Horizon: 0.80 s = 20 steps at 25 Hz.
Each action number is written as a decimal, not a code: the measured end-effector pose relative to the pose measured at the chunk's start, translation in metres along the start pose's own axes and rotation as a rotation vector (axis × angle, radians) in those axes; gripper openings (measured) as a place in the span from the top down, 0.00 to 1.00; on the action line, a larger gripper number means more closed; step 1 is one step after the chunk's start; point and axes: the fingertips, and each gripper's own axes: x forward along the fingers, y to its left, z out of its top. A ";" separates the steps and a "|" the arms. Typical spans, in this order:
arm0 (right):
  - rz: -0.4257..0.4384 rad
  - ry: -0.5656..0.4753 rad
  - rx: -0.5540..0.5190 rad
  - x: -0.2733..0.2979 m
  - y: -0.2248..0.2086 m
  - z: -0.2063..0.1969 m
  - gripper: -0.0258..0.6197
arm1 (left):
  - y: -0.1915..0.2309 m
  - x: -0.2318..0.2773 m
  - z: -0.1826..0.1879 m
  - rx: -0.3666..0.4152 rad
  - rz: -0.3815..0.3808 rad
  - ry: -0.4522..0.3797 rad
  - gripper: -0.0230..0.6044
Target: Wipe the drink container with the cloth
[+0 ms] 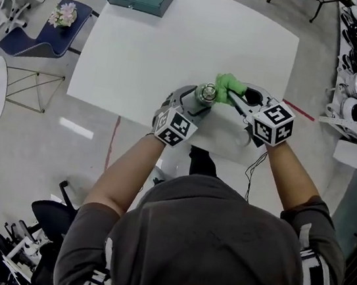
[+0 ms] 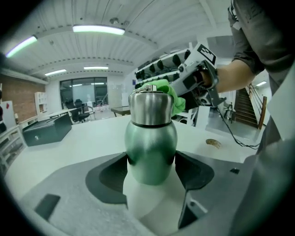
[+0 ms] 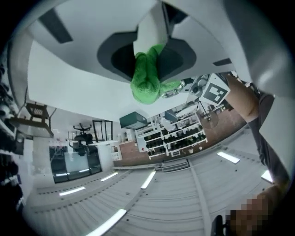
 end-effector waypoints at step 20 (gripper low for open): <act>-0.093 0.177 0.152 0.044 -0.007 -0.085 0.80 | 0.003 -0.006 -0.005 0.051 -0.090 0.111 0.48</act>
